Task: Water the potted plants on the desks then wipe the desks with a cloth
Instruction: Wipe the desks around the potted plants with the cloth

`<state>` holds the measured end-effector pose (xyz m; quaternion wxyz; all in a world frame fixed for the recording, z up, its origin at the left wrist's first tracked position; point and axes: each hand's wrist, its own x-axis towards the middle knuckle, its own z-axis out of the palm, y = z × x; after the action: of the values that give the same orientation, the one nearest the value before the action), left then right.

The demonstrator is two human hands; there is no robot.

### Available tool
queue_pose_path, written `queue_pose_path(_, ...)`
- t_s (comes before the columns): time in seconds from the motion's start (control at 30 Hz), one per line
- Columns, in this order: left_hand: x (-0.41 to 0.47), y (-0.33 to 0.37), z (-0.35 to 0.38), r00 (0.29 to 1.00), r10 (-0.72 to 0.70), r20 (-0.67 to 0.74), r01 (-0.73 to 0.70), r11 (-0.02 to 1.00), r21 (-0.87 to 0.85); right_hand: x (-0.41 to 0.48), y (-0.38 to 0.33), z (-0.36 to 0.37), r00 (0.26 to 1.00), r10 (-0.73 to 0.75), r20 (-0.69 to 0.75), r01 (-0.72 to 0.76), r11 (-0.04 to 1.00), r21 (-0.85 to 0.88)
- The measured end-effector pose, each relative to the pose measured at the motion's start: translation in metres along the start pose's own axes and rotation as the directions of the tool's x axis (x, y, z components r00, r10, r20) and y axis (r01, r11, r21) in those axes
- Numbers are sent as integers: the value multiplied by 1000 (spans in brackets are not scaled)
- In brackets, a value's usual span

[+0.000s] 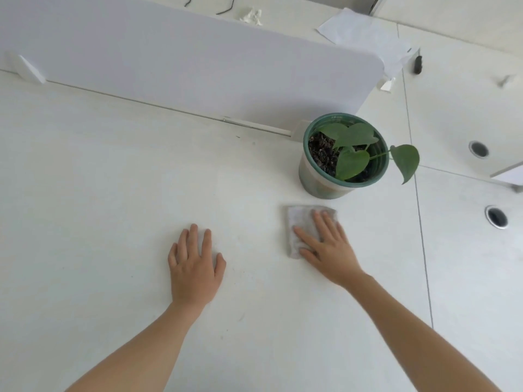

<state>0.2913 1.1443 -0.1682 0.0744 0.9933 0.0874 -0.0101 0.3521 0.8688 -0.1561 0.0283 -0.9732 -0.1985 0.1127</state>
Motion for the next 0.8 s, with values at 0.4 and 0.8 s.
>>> queue_pose_path(0.4, -2, 1, -13, 985, 9, 170, 0, 999, -51, -1, -65, 0, 658, 747, -96, -663, 635, 397)
queue_pose_path(0.8, -7, -11, -47, 988, 29, 152, 16, 958, -287, -69, -124, -46, 860, 505, 76, -408, 591, 695)
